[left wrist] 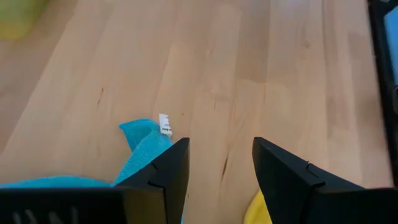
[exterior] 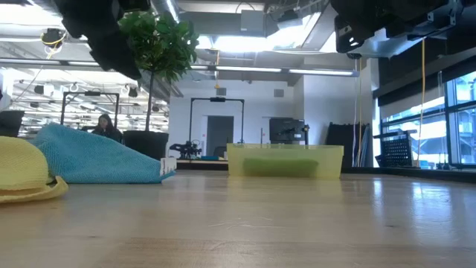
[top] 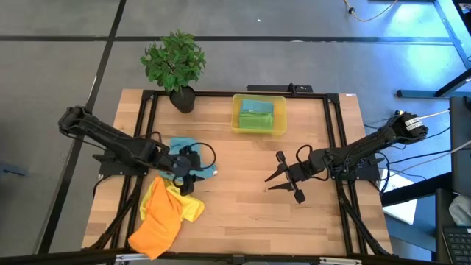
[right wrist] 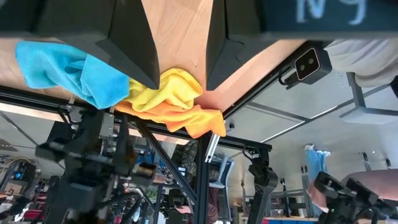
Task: Fold microfiber towels
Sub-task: Fold the blue microfiber towel
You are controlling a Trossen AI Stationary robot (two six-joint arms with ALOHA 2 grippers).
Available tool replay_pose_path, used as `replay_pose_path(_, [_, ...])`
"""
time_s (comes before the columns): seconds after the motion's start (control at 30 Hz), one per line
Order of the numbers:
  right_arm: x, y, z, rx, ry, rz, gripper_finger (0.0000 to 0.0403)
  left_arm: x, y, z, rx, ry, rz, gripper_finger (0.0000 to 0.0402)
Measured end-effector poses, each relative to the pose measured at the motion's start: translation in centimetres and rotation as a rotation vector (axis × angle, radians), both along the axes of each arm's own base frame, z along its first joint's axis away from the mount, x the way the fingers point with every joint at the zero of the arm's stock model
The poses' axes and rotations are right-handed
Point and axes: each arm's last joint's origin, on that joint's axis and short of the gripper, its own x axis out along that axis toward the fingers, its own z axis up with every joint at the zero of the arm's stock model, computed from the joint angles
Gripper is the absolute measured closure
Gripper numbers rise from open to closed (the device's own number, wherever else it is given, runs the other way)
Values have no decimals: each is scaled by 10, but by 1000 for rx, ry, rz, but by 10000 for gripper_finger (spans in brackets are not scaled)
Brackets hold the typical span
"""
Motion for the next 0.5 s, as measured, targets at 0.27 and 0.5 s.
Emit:
replay_pose_path(0.27, [0, 0, 0, 2, 1, 0, 270, -24, 7, 0, -39, 138, 104, 239])
replay_pose_path(0.5, [0, 0, 0, 3, 0, 0, 270, -34, 5, -5, -39, 234, 147, 237])
